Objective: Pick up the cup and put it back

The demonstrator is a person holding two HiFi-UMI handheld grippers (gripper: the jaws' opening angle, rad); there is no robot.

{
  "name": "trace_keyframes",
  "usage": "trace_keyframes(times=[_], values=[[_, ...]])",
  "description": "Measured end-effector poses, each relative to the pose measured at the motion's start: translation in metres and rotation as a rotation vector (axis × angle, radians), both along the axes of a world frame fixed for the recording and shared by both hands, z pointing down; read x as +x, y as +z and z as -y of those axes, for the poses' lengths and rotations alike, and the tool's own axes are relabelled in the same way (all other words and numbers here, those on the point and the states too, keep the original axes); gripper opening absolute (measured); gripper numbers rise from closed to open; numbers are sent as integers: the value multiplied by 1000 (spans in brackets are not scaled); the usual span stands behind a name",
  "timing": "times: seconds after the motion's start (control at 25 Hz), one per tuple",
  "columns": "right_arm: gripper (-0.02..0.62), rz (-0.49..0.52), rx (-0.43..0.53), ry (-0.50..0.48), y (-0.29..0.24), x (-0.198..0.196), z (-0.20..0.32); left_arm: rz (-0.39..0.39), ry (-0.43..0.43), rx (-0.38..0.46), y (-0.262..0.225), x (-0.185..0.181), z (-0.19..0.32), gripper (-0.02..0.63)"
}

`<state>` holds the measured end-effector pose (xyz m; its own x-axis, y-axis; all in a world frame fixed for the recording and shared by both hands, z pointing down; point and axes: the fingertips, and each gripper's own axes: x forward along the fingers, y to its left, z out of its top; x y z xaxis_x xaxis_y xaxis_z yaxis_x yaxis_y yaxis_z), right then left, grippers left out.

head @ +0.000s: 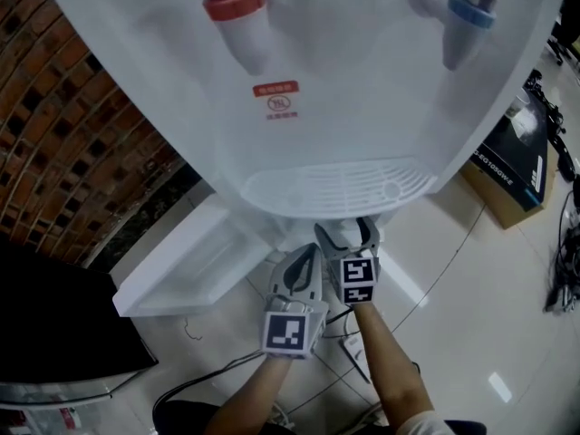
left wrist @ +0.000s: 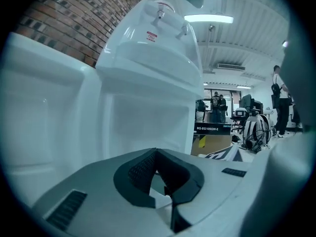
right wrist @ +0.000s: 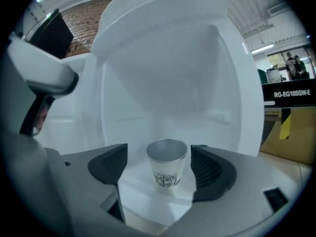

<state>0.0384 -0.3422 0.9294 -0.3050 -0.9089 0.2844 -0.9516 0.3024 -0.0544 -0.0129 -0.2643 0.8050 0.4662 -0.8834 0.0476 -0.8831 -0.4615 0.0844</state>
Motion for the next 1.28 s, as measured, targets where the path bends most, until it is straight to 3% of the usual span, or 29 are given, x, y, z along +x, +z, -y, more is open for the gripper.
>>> trace_keyframes(times=[0.4,0.48,0.6,0.96,1.28], values=[[409,-25,-16,5,37,2,40,41,7,-41,19,-8,-7,-6],[344,-33,-23,2,39,1,42,44,4,-46,20,-10,-8,-6],[341,-46,-14,-13,33,-1,37,56,8,-40,20,-11,-8,-6],[342,-18,42,1,-46,-2,-13,33,-7,-23,6,-15,-6,-6],[341,10,63,56,-137,-8,-79,13,11,40,-46,-18,-20,-6]])
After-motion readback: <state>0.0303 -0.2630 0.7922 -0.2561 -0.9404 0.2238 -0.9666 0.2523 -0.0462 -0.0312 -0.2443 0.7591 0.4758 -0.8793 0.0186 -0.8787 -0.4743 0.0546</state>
